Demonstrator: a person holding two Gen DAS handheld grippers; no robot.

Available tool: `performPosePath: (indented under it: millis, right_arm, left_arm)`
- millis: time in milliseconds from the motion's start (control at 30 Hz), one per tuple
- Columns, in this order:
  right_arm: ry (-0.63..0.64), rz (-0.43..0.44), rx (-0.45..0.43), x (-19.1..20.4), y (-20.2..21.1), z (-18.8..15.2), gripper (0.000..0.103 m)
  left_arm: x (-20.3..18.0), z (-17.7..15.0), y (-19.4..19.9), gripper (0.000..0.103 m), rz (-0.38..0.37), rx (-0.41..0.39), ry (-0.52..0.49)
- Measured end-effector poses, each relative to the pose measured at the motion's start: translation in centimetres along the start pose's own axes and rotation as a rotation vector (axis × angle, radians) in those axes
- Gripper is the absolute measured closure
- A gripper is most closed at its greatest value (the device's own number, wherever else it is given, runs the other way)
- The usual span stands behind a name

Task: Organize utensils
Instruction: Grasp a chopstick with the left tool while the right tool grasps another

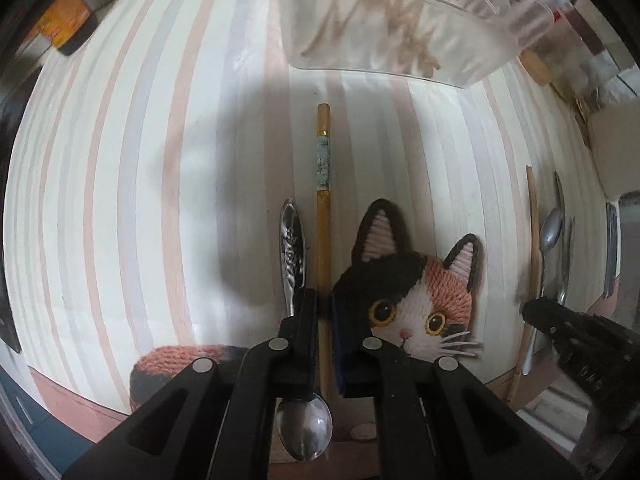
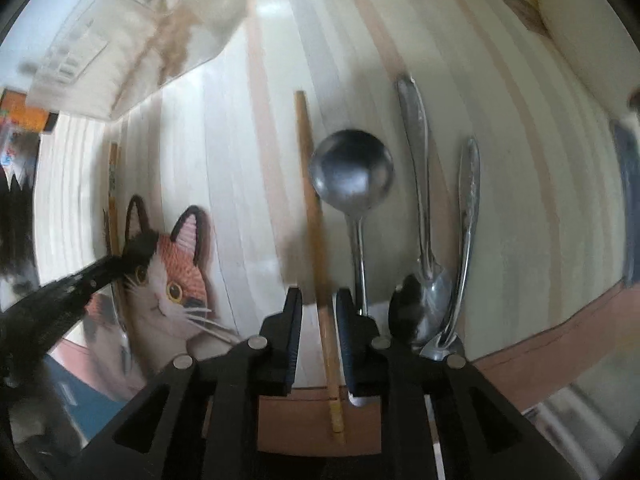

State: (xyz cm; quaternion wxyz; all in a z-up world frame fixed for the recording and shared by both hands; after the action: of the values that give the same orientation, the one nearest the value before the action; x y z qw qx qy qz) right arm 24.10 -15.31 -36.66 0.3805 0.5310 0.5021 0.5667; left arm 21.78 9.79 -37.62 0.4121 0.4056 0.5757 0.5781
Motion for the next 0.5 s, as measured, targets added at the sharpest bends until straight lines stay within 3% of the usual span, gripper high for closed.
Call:
performPosePath:
  millis: [67, 167, 500]
  right_arm:
    - [0.039, -0.056, -0.012, 0.8, 0.1, -0.1, 0.096]
    - [0.064, -0.004, 0.011, 3.6, -0.9, 0.0, 0.096]
    - [0.07, -0.006, 0.011, 5.3, -0.2, -0.3, 0.096]
  left_arm:
    - [0.3, -0.6, 0.0, 0.099, -0.025, 0.006, 0.01]
    - [-0.6, -2.0, 0.7, 0.099, -0.057, 0.01, 0.006]
    - [-3.1, -2.7, 0.8, 0.089, -0.044, -0.003, -0.044]
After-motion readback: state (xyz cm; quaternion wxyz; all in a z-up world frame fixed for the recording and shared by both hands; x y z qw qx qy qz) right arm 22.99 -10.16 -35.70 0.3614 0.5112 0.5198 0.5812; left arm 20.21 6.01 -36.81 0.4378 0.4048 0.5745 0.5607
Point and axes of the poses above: each gripper's, at about its wrist camera, not at the fingertips, and y roughly against the way its jaws point, x to its left, z to its top, the point moved 6 cm from there along -y, roughly the way its jaws point, and after that the axes turned 7 degrees about z, right-handed, at the moved point
